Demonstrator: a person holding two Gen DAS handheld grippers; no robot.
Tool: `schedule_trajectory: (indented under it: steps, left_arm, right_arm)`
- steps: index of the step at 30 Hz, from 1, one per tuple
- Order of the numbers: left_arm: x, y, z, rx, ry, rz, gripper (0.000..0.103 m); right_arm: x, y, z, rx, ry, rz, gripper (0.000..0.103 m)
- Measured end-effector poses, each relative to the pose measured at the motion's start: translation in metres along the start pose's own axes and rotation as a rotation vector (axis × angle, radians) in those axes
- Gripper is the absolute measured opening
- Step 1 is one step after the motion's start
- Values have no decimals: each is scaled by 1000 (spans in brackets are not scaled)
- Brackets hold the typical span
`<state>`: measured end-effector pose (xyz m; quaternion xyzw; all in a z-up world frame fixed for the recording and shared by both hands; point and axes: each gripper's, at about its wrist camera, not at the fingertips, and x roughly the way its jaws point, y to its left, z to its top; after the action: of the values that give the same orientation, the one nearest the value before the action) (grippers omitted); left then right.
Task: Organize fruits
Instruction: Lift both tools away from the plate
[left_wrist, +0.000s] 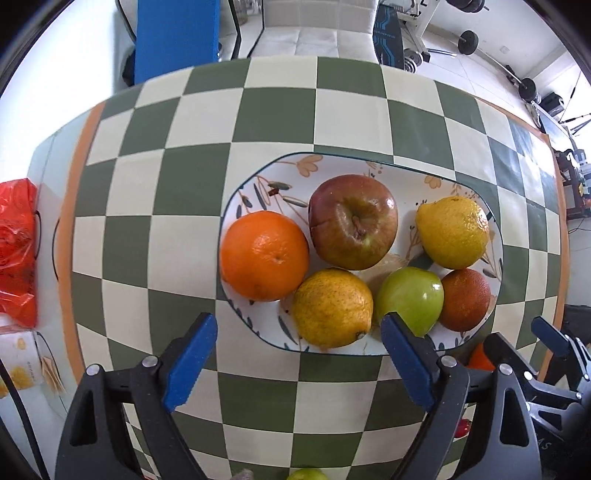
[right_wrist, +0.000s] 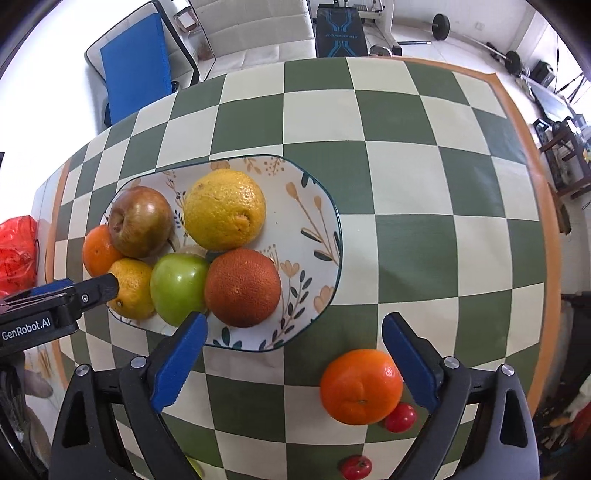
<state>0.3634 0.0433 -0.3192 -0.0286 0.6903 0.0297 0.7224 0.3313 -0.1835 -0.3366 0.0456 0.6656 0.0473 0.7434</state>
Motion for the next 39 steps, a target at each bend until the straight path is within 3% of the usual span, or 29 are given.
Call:
schedule_trajectory:
  steps: [6, 15, 32, 39]
  left_arm:
    - [-28, 3, -22, 9, -103, 32, 91]
    - [-75, 2, -66, -2, -230, 18, 91]
    - [-157, 8, -143, 23, -368, -25, 91]
    - [-181, 5, -164, 35, -429, -2, 91]
  right_arm:
    - [-20, 1, -15, -5, -49, -14, 98]
    - [-71, 4, -49, -13, -153, -20, 98]
    - [-181, 19, -126, -45, -319, -1, 98]
    - [-214, 25, -147, -44, -373, 5, 98]
